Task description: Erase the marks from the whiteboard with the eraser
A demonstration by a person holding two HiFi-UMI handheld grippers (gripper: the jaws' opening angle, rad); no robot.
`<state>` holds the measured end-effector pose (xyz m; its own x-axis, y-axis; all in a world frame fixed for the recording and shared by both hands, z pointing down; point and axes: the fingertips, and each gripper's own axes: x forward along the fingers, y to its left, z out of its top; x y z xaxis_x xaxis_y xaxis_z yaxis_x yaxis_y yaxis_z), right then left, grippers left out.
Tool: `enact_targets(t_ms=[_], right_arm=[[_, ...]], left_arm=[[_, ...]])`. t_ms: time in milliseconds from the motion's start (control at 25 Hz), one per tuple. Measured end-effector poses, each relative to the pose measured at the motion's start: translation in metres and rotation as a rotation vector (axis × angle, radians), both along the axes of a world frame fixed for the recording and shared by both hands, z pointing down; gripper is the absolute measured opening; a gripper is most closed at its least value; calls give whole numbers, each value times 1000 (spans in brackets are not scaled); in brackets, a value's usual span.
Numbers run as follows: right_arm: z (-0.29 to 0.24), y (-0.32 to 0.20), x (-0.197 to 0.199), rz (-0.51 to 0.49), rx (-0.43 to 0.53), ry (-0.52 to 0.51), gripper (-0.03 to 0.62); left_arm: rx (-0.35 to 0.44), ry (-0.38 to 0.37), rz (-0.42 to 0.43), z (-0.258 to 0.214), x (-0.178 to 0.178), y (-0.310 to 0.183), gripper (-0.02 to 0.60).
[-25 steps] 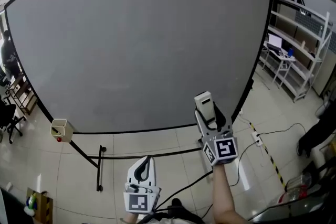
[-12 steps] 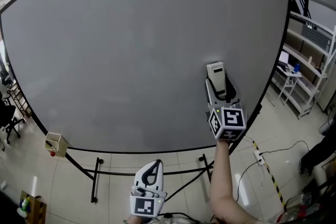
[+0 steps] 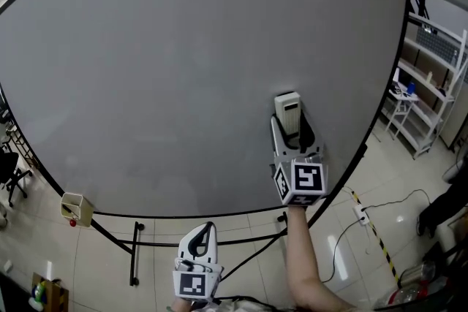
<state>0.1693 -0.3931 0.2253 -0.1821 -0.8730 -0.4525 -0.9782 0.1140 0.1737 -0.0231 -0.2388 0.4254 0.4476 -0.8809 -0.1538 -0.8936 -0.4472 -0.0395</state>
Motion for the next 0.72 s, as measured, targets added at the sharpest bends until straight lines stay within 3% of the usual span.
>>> enact_targets(t_ms=[280, 360, 600, 720], right_arm=[[51, 3, -150, -164, -51, 310, 268], [64, 4, -177, -181, -48, 351, 268], [69, 3, -184, -170, -39, 419, 268], [62, 2, -160, -133, -7, 420, 268]], left_arm=[[-28, 20, -79, 10, -34, -4, 3], [-32, 32, -102, 10, -42, -3, 3], [-48, 31, -139, 15, -60, 3, 3], [-42, 31, -142, 14, -59, 4, 3]])
